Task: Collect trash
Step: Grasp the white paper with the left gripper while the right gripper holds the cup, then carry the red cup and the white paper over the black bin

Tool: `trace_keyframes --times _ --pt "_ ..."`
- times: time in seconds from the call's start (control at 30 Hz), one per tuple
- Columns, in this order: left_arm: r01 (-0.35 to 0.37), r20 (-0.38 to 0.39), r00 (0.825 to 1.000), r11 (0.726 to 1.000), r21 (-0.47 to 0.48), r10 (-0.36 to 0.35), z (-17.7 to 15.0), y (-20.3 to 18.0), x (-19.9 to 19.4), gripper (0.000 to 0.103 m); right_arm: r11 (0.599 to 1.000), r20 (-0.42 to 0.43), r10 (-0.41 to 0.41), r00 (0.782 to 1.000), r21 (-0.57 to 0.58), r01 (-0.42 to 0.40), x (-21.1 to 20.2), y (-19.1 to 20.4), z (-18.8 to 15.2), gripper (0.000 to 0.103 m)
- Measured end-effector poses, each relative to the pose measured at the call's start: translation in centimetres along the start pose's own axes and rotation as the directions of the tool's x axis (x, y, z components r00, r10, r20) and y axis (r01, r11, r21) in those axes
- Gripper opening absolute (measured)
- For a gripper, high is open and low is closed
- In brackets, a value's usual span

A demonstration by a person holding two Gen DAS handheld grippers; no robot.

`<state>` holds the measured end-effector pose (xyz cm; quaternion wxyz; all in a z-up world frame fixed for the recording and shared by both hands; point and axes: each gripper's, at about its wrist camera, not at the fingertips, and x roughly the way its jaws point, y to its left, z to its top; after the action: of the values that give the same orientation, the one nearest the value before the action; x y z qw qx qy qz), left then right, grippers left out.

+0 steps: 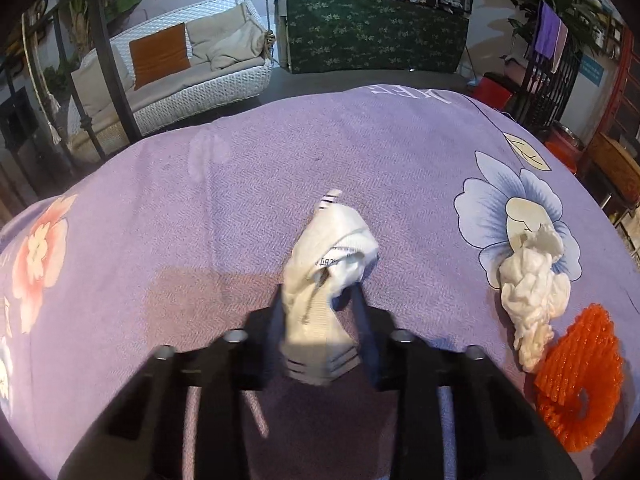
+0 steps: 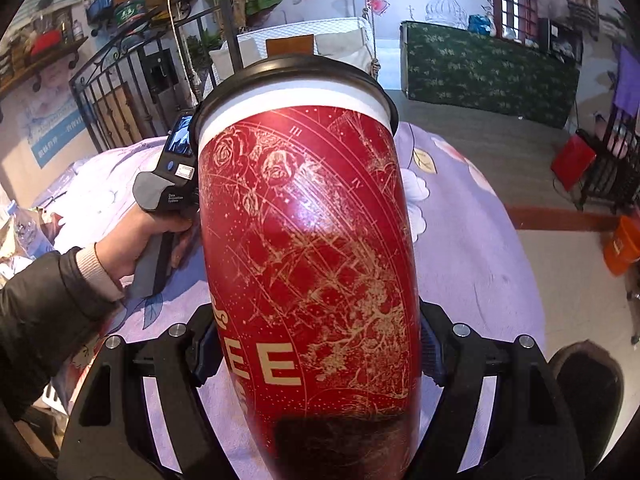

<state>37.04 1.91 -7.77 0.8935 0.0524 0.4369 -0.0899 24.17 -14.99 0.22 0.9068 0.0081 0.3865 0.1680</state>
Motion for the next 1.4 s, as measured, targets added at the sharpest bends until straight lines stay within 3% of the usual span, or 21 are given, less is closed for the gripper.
trace_keyframes --times 0.3,0.7,1.0,1.4 --pt "0.029 0.026 0.999 0.999 -0.013 -0.029 -1.1 -0.3 -2.3 0.015 0.998 0.012 0.018 1.000 0.059 -0.019 -0.1 0.0 -1.5 0.076" --pt "0.110 0.117 0.988 0.993 -0.052 -0.103 -5.4 -1.6 -9.5 0.015 0.995 0.039 0.025 0.999 0.096 -0.028 -2.2 0.1 -3.1 0.076" --pt "0.166 0.209 0.965 0.986 -0.026 -0.157 -10.5 -5.5 -16.5 0.015 0.990 0.071 0.041 0.997 0.135 -0.050 -4.5 -0.7 -5.8 0.076" --pt "0.254 0.273 0.927 0.966 0.047 -0.257 -12.9 -10.4 -20.7 0.015 0.977 0.103 -0.037 0.994 0.214 0.014 -8.9 -3.3 -9.3 0.076"
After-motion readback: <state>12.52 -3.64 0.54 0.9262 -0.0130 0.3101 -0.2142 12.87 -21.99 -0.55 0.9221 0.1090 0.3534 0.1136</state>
